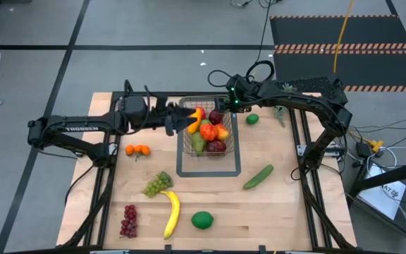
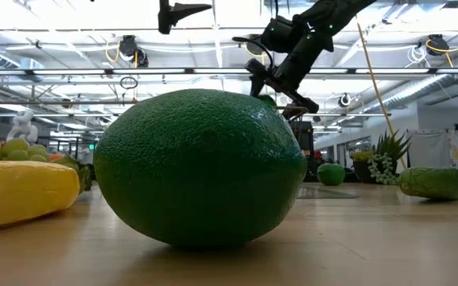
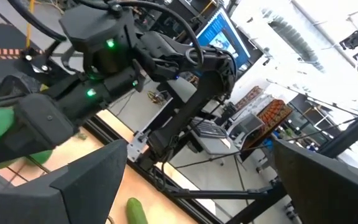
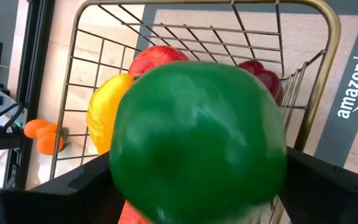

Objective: Build produce basket
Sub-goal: Put the top left green lime into the gold wire basket, then put the top green lime into the gold wire basket

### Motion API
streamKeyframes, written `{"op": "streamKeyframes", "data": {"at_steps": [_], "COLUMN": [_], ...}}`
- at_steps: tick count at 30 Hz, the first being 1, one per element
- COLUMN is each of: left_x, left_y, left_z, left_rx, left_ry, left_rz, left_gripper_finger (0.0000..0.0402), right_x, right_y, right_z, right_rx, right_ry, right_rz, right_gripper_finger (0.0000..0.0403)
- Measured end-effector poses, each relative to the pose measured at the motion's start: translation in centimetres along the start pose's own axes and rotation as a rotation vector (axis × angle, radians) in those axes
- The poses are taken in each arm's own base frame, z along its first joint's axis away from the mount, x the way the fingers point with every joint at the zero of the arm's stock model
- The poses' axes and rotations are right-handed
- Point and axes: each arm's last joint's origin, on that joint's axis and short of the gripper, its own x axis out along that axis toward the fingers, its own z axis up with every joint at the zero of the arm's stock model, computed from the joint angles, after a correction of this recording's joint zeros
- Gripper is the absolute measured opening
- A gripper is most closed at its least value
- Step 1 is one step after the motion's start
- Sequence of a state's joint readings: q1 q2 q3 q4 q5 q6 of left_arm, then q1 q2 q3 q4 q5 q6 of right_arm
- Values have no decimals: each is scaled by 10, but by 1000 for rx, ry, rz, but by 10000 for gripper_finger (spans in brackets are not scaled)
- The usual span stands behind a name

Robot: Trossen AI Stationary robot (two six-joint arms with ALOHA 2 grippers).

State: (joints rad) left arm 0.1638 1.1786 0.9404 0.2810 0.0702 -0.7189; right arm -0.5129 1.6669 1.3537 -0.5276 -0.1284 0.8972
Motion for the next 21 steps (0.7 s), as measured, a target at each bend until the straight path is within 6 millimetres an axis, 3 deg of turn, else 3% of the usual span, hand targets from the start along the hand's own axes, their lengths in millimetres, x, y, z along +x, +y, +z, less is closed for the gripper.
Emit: {"op": "streamKeyframes", "data": {"at_steps": [11,21], "left_x": [0,0], "left_y": [-4,-4], "left_z": [-4,-3], "left_rx": [28,29], "left_ry": [13,11], "left_rz": [-14,-12], "left_gripper_finger": [399,399], "right_x": [-4,-45], "right_y": [1,14], "right_z": [1,-6], "right_rx": [5,-44], "right_ry": [-25,-87], "right_rz": [-5,93], "right_gripper_finger": [358,357]}}
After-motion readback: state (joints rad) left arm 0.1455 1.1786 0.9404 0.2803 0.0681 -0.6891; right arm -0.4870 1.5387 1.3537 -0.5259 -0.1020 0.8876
